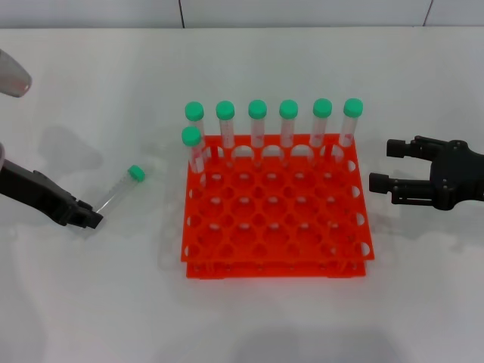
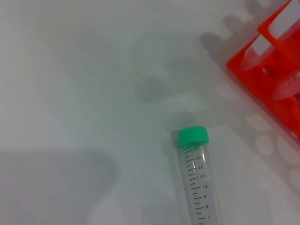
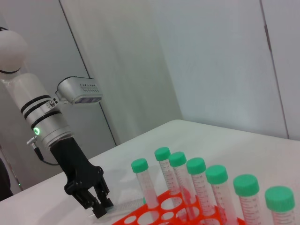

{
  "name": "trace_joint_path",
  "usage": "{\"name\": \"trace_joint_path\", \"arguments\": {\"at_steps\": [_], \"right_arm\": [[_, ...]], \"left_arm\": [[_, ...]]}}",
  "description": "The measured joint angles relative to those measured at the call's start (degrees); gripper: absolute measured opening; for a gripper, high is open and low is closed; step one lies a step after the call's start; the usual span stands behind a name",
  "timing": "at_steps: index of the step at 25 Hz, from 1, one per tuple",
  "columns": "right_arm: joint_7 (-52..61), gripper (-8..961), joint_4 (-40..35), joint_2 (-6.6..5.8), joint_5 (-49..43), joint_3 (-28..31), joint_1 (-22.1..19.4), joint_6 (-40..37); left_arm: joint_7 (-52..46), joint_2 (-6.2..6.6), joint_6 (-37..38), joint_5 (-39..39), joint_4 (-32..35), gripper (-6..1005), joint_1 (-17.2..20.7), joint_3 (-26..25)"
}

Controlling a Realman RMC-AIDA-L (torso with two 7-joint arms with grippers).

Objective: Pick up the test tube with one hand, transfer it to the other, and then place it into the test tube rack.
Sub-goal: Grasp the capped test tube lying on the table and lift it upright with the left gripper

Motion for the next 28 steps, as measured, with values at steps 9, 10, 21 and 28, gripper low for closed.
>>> {"name": "trace_joint_path", "arguments": {"at_steps": [9,10,21,28], "right_arm": [[0.0,844,-0.3,0.0,0.13,0.0,0.0,0.01],[0.0,844,-0.32,0.0,0.14,0.0,0.0,0.03],[0.0,844,-0.52,0.0,0.18,0.0,-0.01,0.19],[-0.07,843,-0.52,0.0,0.18,0.03,-0.01,0.35]], "left_arm": [[-0.17,0.0,-0.41,-0.06,0.0,223,-0.03,0.04],[-0.17,0.0,-0.44,-0.08,-0.01,217,-0.03,0.17],[0.02,0.0,-0.59,0.11,-0.56,185,-0.5,0.7],[-0.17,0.18,-0.66,-0.22,-0.02,185,-0.44,0.06]]}}
